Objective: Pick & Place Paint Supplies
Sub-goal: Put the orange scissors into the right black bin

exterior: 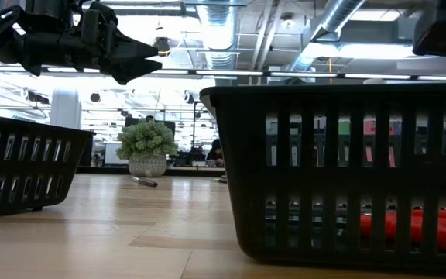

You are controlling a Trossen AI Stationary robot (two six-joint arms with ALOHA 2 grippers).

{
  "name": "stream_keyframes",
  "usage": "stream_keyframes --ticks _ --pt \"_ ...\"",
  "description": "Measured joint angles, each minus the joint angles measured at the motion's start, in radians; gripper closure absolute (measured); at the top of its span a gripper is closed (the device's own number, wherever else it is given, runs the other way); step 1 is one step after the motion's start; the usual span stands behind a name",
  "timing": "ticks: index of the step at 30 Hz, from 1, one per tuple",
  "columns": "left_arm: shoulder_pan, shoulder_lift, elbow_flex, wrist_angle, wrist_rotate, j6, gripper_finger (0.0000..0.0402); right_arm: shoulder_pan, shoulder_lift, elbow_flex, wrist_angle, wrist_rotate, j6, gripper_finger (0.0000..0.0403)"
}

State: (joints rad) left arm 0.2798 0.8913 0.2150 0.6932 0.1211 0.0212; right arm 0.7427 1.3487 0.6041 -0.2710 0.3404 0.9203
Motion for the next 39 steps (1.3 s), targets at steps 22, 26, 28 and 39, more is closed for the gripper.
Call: stream_keyframes --ticks 22,26,28,39 --pt "0.0 0.0 0.0 -0.007 0.0 0.004 0.0121 -0.086 0.273 0.122 -0.154 -0.163 -0.112 0.0268" --pt "0.0 0.0 0.0 -0.011 0.0 0.004 0.0121 -0.077 0.335 0.205 -0.25 -0.171 -0.108 0.0276" --pt "0.0 0.0 0.0 -0.012 0.0 0.004 0.0121 -0.076 0.357 0.246 -0.284 -0.175 -0.108 0.0292" --pt "0.0 0.0 0.0 -0.017 0.0 0.004 0.0121 -0.064 0.443 0.398 -0.398 -0.205 -0.088 0.0397"
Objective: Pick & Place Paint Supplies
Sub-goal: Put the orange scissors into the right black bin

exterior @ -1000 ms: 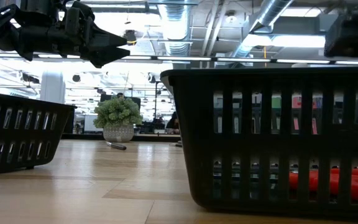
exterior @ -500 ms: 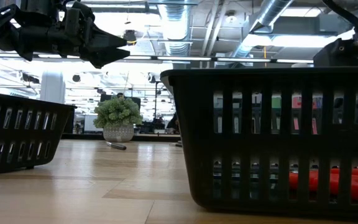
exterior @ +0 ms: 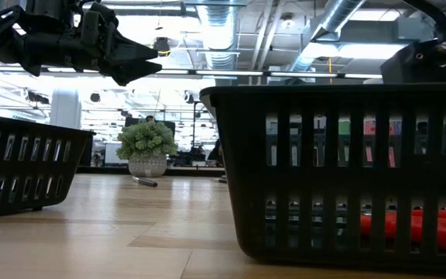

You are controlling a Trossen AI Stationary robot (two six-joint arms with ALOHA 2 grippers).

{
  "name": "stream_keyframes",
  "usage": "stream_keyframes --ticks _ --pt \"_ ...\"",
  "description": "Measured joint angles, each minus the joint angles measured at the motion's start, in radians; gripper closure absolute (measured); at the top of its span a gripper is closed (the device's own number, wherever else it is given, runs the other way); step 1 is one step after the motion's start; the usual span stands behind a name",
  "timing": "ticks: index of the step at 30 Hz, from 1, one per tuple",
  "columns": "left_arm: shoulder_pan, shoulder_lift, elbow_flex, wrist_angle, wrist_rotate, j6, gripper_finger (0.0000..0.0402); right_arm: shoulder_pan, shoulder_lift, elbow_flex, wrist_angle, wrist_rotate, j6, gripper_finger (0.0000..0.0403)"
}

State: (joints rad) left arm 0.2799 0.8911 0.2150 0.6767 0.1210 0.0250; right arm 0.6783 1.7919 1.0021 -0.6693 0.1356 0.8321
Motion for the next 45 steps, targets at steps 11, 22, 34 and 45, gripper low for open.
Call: stream_keyframes --ticks 11,22,34,45 --pt "0.0 0.0 0.0 -0.001 0.0 0.0 0.0121 0.049 -0.048 0.011 0.001 0.035 0.099 0.0401" --pt "0.0 0.0 0.0 0.0 0.0 0.0 0.0121 0.075 -0.162 0.012 0.039 0.124 0.114 0.0402" --pt "0.0 0.0 0.0 0.0 0.0 0.0 0.0121 0.047 -0.213 0.012 0.393 0.119 -0.089 0.0403" --pt "0.0 0.0 0.0 -0.002 0.0 0.0 0.0121 -0.029 -0.064 0.013 0.492 -0.062 -0.134 0.0403"
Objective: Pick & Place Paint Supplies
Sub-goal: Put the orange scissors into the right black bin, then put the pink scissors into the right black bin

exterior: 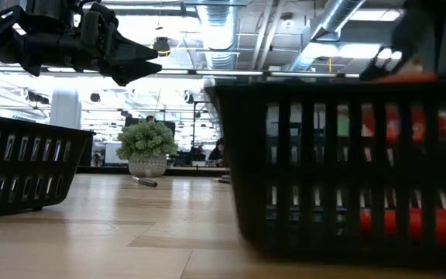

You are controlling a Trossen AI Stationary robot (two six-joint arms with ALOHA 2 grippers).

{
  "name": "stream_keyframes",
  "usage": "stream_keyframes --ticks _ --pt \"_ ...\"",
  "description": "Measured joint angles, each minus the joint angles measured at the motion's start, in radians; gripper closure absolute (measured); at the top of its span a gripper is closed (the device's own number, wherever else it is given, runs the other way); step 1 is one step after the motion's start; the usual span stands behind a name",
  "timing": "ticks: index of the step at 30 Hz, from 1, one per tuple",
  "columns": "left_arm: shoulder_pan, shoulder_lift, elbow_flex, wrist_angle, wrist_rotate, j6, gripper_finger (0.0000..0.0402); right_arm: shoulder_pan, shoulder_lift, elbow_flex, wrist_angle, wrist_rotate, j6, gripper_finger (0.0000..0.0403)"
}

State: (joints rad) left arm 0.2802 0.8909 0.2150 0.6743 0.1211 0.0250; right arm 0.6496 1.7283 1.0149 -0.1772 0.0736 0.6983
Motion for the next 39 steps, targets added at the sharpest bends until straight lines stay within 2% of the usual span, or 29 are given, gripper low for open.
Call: stream_keyframes --ticks 8,18,21,23,25,29,34,39 --pt "0.0 0.0 0.0 -0.001 0.0 0.0 0.0121 -0.004 0.024 0.0 0.007 -0.029 -0.002 0.0392" --pt "0.0 0.0 0.0 -0.002 0.0 0.0 0.0121 -0.007 0.016 0.0 0.073 -0.025 -0.012 0.0321" --pt "0.0 0.0 0.0 -0.002 0.0 0.0 0.0121 -0.013 0.016 0.0 0.14 -0.022 -0.044 0.0308" --pt "0.0 0.0 0.0 -0.002 0.0 0.0 0.0121 -0.02 0.016 0.0 0.193 -0.011 -0.089 0.0301" --pt "0.0 0.0 0.0 -0.002 0.0 0.0 0.0121 -0.025 0.016 0.0 0.258 0.045 -0.157 0.0297" --pt "0.0 0.0 0.0 -0.002 0.0 0.0 0.0121 -0.025 0.016 -0.001 0.395 0.192 -0.37 0.0296" --pt "0.0 0.0 0.0 -0.003 0.0 0.0 0.0121 -0.025 0.016 -0.021 0.607 0.286 -0.626 0.0296" --pt "0.0 0.0 0.0 -0.012 0.0 0.021 0.0121 -0.025 0.027 -0.076 0.727 0.33 -0.701 0.0296"
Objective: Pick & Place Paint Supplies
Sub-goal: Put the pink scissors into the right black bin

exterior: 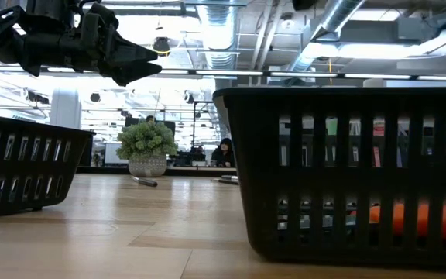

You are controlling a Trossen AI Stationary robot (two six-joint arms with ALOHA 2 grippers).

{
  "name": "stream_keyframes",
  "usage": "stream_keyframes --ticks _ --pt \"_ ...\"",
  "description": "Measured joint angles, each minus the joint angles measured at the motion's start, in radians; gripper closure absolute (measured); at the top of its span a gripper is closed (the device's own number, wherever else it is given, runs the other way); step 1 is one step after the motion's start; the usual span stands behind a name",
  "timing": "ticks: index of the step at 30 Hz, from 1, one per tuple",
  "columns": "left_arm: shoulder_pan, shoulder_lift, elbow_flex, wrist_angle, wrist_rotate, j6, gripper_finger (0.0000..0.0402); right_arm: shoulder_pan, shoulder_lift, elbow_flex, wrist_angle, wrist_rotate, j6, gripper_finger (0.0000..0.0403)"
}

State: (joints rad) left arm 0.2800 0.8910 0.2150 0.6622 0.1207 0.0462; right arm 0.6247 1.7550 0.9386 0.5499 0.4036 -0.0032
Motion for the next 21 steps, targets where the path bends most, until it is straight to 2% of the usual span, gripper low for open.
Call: stream_keyframes --ticks 6,10,15,21 --pt "0.0 0.0 0.0 -0.004 0.0 0.001 0.0121 0.019 0.001 -0.149 0.183 0.076 0.06 0.0296" --pt "0.0 0.0 0.0 -0.006 0.0 0.001 0.0121 0.075 -0.006 -0.233 0.249 0.233 0.077 0.0296" --pt "0.0 0.0 0.0 -0.007 0.0 0.001 0.0121 0.157 -0.01 -0.275 0.153 0.43 0.145 0.0296" --pt "0.0 0.0 0.0 -0.009 0.0 0.001 0.0121 0.202 -0.013 -0.274 -0.062 0.458 0.311 0.0294"
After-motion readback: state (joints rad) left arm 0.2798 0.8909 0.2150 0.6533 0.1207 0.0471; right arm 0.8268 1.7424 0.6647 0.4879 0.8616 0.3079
